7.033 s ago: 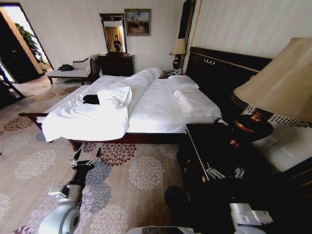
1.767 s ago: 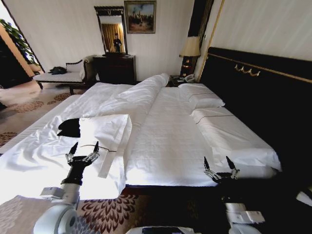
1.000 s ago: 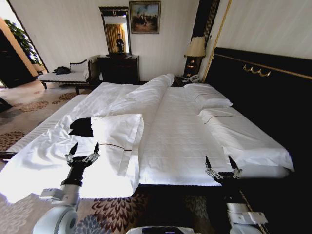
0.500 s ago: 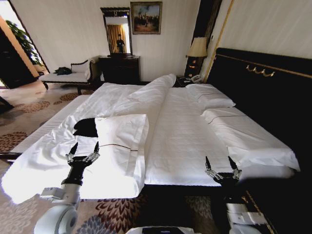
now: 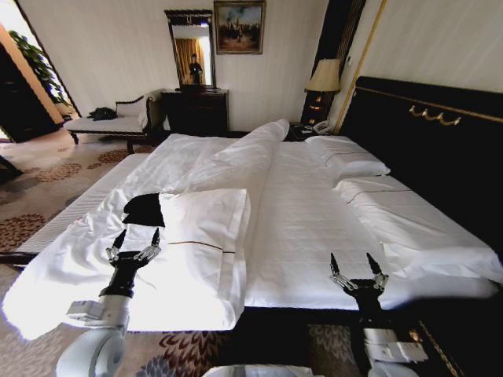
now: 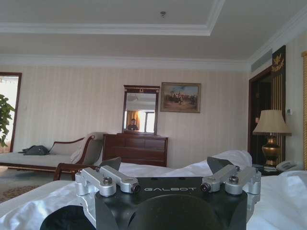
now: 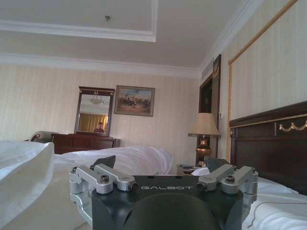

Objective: Fold the clothes on the bed.

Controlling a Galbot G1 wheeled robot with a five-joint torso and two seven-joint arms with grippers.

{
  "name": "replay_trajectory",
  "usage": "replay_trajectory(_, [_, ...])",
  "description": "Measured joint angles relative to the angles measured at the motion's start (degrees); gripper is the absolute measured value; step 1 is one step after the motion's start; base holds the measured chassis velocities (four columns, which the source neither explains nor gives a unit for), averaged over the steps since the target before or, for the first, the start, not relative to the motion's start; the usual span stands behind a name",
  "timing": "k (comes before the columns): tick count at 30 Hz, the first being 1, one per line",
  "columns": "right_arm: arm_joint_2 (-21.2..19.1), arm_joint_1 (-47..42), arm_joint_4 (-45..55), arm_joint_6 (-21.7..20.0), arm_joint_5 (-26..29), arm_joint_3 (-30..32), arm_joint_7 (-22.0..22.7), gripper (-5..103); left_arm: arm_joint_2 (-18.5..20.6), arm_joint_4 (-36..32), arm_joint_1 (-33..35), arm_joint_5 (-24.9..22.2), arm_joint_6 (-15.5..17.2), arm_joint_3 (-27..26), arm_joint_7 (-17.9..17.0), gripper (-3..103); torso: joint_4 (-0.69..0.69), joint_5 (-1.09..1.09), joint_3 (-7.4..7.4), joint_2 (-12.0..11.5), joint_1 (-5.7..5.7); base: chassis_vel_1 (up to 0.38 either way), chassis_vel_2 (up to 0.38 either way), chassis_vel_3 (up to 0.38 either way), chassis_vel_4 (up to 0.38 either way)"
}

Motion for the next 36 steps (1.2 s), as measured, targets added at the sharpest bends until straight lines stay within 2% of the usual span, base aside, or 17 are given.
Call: replay_trajectory(36, [0.54, 0.12, -0.09, 1.02, -0.32, -0.49, -1.93, 100, 0.01, -0.37, 0.18, -0.05, -0.02, -0.12, -0.03, 100, 0.0, 0.0, 0.0, 0.0, -0.01, 0.038, 0.097, -0.034, -0.089])
